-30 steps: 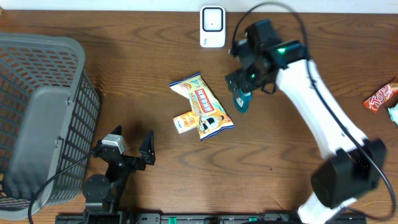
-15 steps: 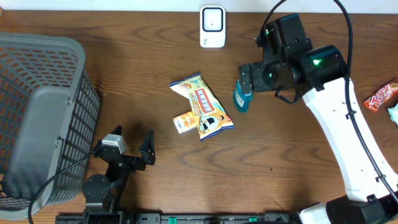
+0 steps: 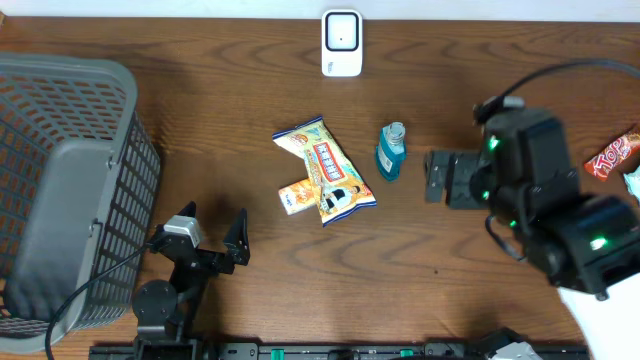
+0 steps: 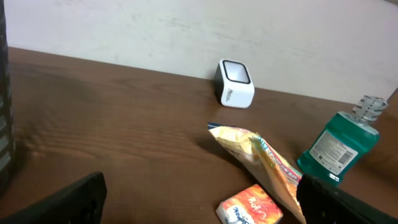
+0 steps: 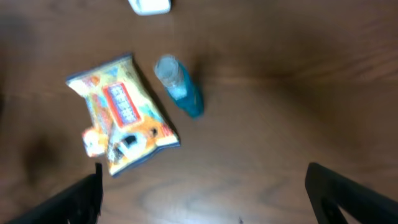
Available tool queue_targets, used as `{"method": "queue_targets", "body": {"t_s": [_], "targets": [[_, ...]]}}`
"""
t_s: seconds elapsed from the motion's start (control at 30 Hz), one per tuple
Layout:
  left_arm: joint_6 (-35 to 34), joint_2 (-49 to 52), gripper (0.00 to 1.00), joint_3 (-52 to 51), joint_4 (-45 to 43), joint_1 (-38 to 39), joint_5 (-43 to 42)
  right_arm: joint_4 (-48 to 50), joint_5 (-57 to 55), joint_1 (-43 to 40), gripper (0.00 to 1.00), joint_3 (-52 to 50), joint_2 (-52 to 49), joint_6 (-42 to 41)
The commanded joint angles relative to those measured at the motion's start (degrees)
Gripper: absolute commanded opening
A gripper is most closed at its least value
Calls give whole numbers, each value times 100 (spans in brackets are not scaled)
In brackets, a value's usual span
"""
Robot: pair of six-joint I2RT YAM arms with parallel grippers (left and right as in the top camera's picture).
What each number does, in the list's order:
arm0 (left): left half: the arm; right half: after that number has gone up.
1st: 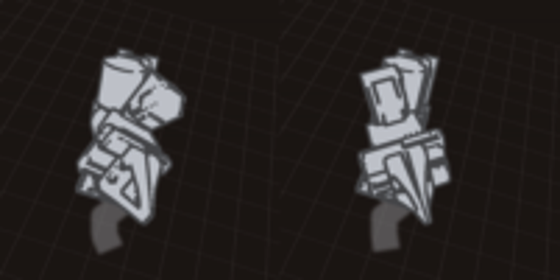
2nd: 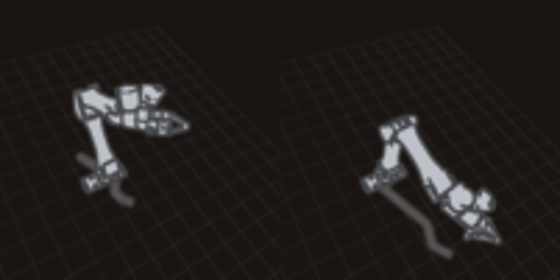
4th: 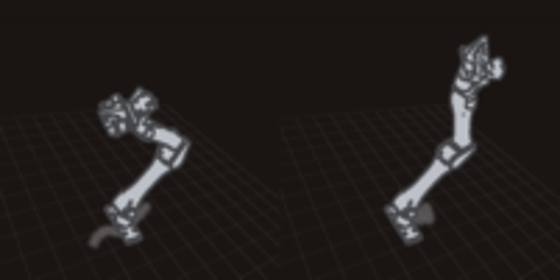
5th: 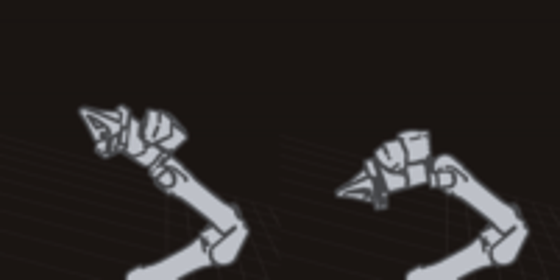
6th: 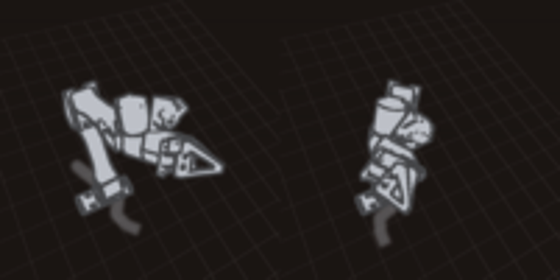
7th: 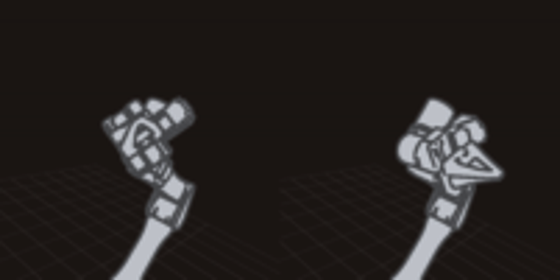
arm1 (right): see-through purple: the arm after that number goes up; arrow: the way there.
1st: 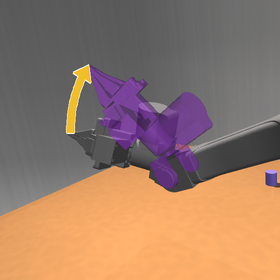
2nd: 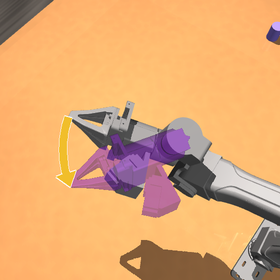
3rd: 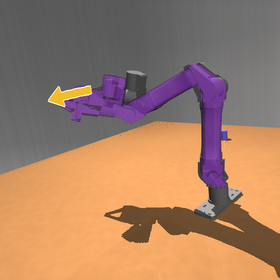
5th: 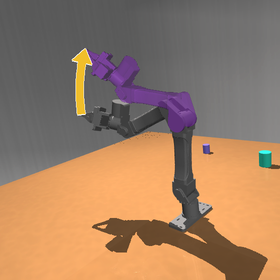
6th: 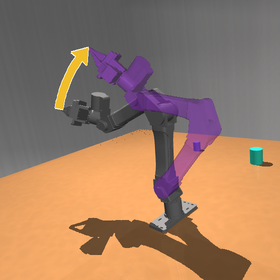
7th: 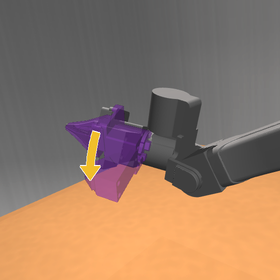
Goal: Scan the item barcode
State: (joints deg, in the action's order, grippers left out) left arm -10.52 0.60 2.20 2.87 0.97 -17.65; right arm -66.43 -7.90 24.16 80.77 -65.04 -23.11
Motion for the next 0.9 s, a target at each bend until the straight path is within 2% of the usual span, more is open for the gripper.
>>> {"method": "queue_targets", "body": {"t_s": [0.0,0.2,0.43,0.6,0.73,0.87], "targets": [[-9,-26,98,-101,175,24,-24,697,-192,48,99,-1110,199,-184],[-9,-26,98,-101,175,24,-26,1849,-7,48,99,-1932,192,-160],[-9,-26,97,-101,175,24,-26,2662,723,50,99,-1978,-219,-144],[-9,-26,98,-101,177,24,-24,3211,938,90,99,-1978,-752,157],[-9,-26,98,-101,175,24,-24,3681,861,166,99,-1978,-1290,468],[-9,-26,98,-101,175,24,-26,3936,232,256,99,-1978,-1838,603]]}}
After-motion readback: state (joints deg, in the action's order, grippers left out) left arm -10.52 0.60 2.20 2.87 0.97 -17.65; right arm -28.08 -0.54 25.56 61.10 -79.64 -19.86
